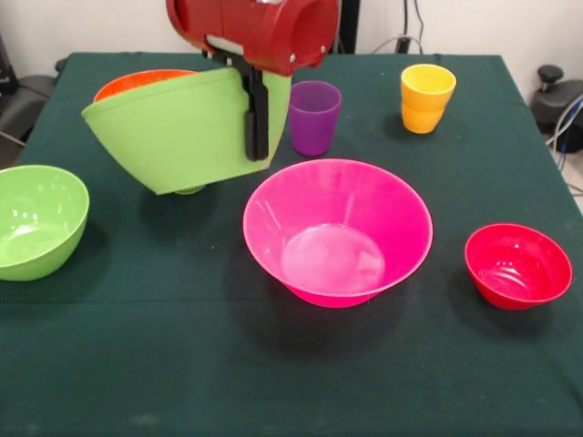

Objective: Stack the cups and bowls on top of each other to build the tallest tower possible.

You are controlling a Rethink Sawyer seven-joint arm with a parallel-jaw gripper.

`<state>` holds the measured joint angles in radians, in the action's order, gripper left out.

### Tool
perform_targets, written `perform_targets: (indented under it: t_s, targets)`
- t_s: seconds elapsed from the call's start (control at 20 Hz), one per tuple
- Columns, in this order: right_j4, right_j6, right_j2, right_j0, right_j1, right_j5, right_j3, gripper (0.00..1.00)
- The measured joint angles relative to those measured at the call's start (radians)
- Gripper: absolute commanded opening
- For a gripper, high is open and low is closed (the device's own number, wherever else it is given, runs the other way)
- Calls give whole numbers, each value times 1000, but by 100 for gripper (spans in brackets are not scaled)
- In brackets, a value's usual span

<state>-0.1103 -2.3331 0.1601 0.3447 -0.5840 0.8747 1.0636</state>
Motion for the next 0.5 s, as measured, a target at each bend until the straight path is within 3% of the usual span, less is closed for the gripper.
perform_targets:
  t_s: [0.5]
  targets:
    - [2,0,-14,-1,-76,0,109,0]
